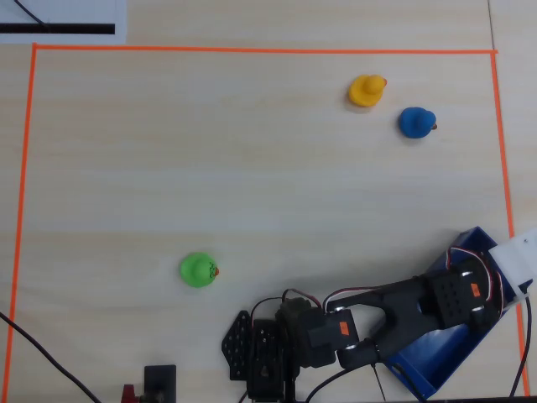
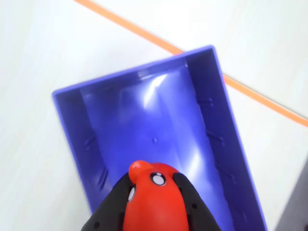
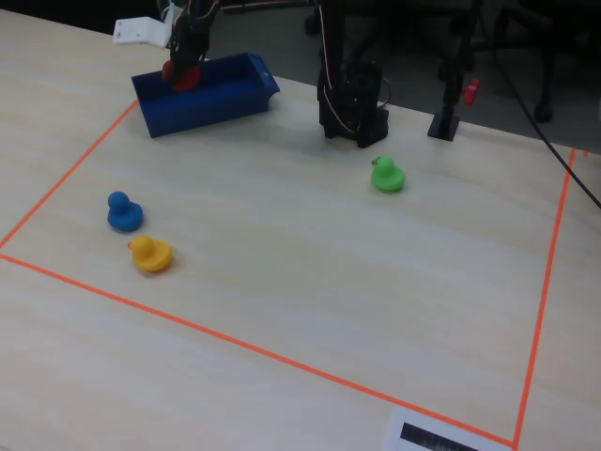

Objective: Grasp red duck and put it into box.

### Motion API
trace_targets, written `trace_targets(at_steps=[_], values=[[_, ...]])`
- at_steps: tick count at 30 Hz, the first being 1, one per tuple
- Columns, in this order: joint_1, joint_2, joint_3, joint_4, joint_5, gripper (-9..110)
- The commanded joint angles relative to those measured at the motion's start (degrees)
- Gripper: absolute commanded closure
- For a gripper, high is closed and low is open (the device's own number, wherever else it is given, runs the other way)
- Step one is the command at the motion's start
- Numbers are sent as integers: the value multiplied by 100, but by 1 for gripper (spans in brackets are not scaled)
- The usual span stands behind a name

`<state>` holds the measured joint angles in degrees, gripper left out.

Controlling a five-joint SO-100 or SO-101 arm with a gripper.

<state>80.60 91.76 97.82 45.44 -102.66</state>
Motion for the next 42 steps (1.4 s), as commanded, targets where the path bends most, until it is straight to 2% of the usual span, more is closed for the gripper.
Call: trace_targets(at_steps=[1,13,22,25,28,32,35,38,42], values=[[141,0,-211,-378,88,99],[246,-70,-114,-721,79,86],[264,62,-53,-703,105,86],[167,211,-105,-650,334,87],[-88,431,-299,-527,1028,89],[-756,800,-835,114,2030,93],[-1582,1248,-1037,905,2276,99],[-2628,1951,-650,2057,1644,101],[-4140,3560,1283,2751,967,101]])
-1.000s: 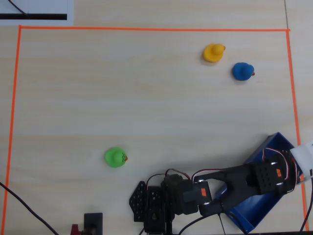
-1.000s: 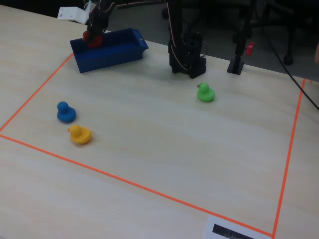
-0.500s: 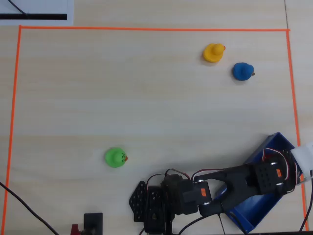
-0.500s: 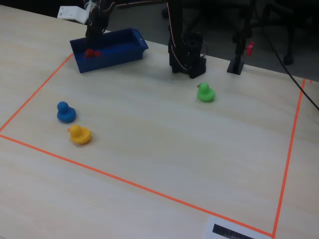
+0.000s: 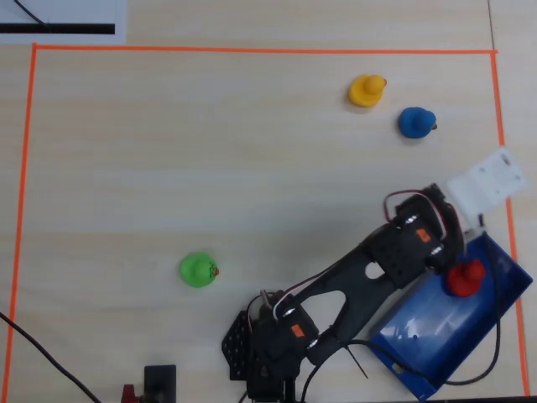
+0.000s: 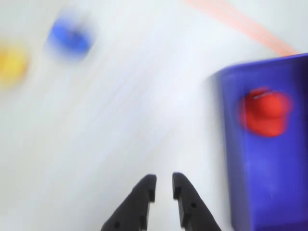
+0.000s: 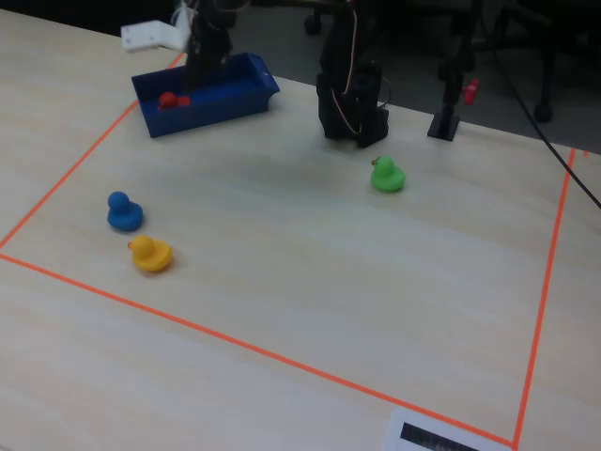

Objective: Grasp red duck and put it into box.

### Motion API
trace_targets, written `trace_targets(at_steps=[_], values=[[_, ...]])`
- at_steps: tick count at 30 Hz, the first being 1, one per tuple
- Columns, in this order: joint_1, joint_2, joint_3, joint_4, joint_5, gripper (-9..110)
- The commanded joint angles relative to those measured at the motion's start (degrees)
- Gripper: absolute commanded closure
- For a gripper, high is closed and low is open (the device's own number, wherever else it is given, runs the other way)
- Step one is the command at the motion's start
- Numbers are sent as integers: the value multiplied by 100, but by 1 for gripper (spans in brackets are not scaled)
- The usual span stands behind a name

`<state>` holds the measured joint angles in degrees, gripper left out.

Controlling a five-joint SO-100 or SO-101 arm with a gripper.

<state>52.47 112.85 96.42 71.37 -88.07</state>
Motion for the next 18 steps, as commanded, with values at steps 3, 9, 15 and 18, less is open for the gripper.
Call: trace_targets(at_steps=[3,9,15,18], values=[[-2329,2646,2909,158,-413,101],[-3788,4781,5142,1055,-747,101],[-4430,6029,6478,967,-1020,101],[-4720,6346,6891,800,-1020,101]])
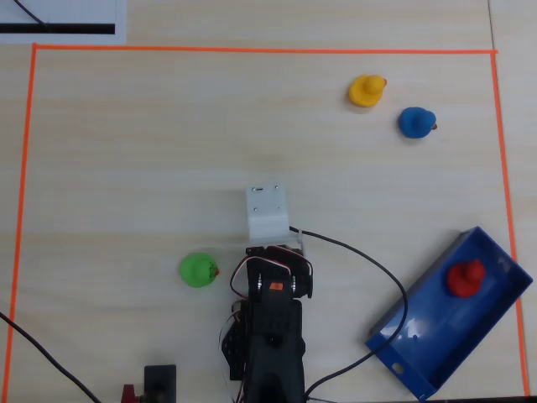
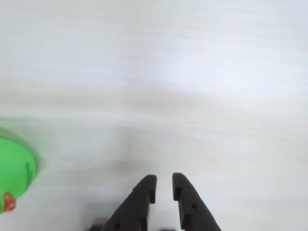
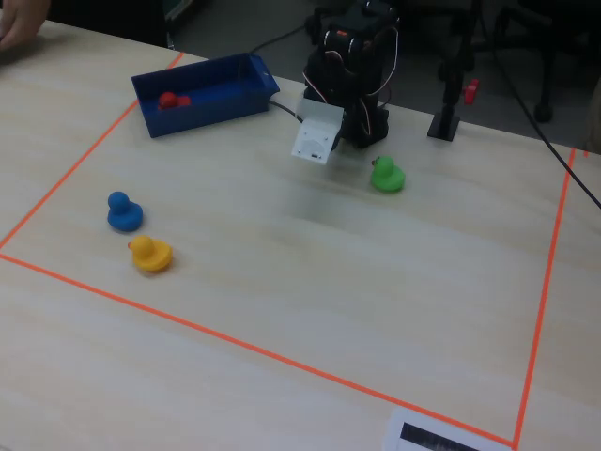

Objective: Grasp red duck and put it into box.

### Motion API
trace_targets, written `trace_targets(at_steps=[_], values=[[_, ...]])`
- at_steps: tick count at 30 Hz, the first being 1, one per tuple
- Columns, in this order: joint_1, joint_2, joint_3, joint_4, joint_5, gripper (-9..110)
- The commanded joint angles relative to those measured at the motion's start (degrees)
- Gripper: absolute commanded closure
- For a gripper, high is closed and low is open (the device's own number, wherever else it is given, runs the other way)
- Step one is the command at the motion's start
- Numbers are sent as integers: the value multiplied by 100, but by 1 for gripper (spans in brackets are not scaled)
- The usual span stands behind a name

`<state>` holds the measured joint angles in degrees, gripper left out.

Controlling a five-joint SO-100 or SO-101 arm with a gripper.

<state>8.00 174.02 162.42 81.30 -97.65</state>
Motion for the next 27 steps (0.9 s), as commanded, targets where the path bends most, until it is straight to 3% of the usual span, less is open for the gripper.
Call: trace_targets(at_steps=[1,27], values=[[-369,360,422,-237,-62,101],[-984,1503,1573,-554,44,101]])
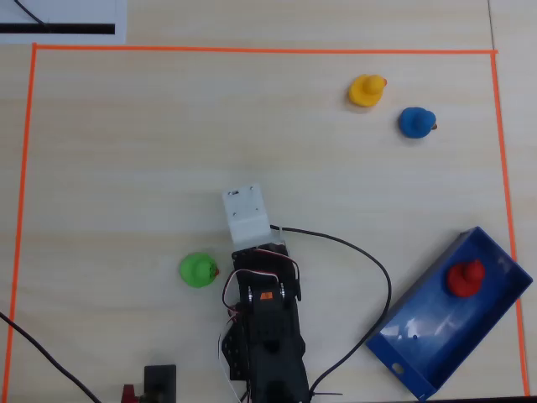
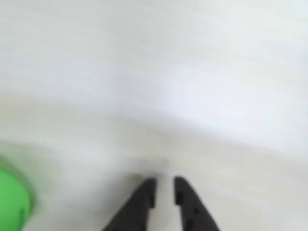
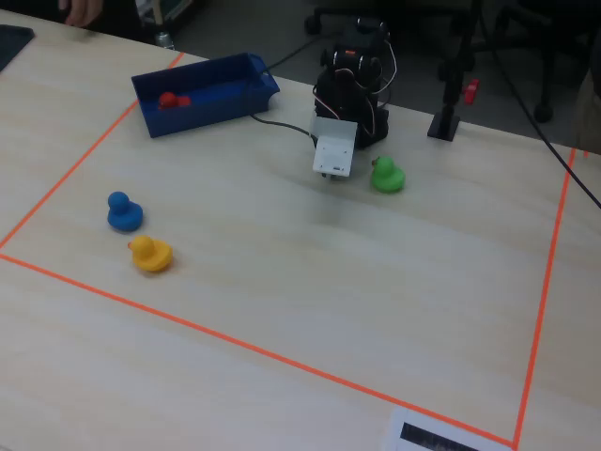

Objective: Grasp red duck and put it into box.

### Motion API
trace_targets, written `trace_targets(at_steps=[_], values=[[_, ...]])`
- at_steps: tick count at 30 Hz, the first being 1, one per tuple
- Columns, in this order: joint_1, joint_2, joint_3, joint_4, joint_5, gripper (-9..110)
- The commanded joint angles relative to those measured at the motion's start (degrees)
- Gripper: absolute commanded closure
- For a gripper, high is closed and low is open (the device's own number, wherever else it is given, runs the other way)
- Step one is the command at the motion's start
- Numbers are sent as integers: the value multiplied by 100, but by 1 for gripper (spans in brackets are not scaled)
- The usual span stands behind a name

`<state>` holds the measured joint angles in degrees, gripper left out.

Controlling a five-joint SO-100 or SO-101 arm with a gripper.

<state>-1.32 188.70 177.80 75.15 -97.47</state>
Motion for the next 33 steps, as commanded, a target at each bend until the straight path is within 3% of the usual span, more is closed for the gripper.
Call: trace_targets(at_steps=[1,33], values=[[-53,97,35,88,44,101],[62,105,35,123,167,100]])
